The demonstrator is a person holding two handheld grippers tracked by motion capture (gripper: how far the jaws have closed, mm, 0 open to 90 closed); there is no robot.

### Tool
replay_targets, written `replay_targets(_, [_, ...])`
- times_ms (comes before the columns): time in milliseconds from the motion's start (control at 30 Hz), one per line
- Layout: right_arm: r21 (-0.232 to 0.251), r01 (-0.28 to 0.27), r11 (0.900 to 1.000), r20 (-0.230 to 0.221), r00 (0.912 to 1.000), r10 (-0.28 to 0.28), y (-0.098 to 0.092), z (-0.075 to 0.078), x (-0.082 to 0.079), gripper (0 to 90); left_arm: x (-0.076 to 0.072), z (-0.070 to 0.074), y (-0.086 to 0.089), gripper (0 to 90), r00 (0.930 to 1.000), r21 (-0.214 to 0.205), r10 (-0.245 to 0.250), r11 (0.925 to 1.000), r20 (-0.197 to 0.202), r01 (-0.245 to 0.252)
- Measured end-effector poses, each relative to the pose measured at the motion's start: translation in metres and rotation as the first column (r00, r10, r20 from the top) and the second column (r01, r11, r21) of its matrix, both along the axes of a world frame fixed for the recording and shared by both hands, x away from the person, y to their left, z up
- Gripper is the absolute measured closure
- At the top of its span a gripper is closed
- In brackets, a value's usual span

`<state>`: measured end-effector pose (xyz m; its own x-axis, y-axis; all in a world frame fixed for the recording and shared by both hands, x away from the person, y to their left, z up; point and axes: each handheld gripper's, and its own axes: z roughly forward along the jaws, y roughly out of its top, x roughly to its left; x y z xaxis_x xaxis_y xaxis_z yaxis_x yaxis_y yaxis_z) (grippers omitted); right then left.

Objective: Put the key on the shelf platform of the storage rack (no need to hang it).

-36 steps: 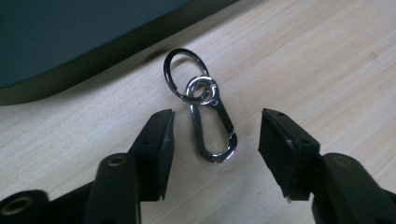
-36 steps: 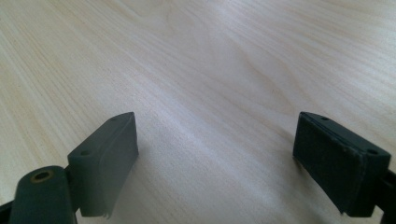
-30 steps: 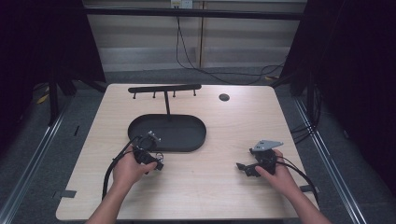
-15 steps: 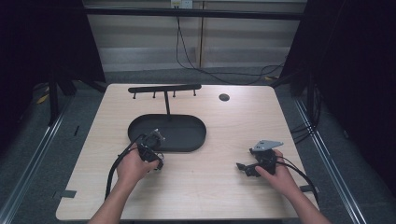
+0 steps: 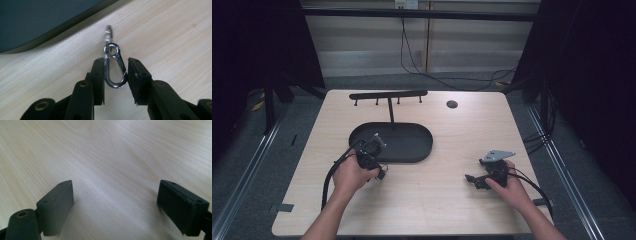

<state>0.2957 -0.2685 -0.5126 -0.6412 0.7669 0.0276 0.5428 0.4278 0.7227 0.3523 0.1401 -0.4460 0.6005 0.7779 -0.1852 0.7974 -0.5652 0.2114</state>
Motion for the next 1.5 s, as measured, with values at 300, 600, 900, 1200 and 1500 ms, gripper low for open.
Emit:
replay_targets(300, [0.0,-0.001,1.0,0.0,1.0,0.001,0.0,0.0,0.0,13.6,0.002,0.017,0.007,67.8,0.9999,-0.021,-0.004,0.9998,-0.01,0.004])
replay_targets(600, [-0.001,-0.001,1.0,0.001,1.0,0.001,0.0,0.0,0.0,13.5,0.003,0.035,0.008,67.8,1.0,-0.017,-0.007,0.9998,-0.005,0.007])
replay_targets(900, [-0.001,-0.001,1.0,0.001,1.0,0.001,0.0,0.0,0.0,13.6,0.007,0.051,0.009,67.9,1.0,-0.016,-0.003,0.9999,0.004,0.004])
replay_targets(1200, [-0.001,-0.001,1.0,0.0,1.0,0.001,0.0,0.0,0.0,13.6,0.011,0.063,0.009,67.9,0.9999,-0.025,0.004,0.9997,0.014,-0.003])
replay_targets(1500, [0.001,0.001,1.0,0.0,1.0,-0.001,0.0,0.0,0.0,13.6,0.018,0.072,0.004,67.9,0.9999,-0.026,0.002,0.9997,0.012,-0.001])
